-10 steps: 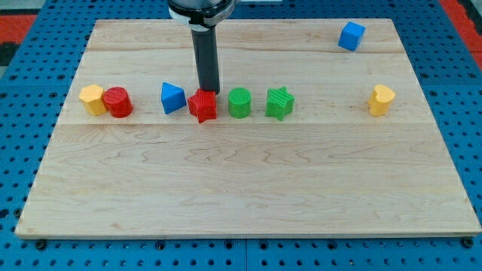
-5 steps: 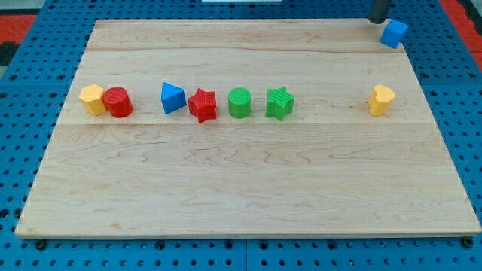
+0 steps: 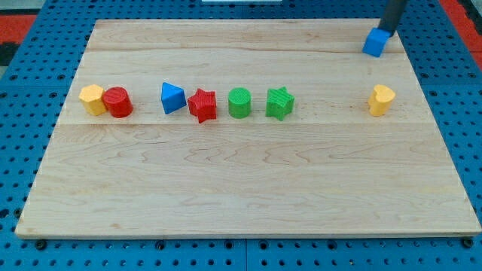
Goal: Place the cube diagonal to the heart
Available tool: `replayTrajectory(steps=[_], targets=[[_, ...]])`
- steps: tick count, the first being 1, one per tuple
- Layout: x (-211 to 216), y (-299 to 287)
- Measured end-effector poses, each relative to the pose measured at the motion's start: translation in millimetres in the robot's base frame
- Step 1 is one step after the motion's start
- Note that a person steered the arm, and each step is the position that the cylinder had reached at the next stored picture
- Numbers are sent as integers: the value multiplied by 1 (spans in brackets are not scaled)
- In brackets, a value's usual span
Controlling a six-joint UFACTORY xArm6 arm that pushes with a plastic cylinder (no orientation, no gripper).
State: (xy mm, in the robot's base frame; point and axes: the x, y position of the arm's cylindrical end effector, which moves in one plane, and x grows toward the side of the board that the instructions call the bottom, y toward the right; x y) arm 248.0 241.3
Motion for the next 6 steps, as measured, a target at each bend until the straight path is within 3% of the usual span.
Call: replayTrajectory(steps=[1,3,5,6], targets=[[33,-44],[16,-31],[52,-51],[40,-14]])
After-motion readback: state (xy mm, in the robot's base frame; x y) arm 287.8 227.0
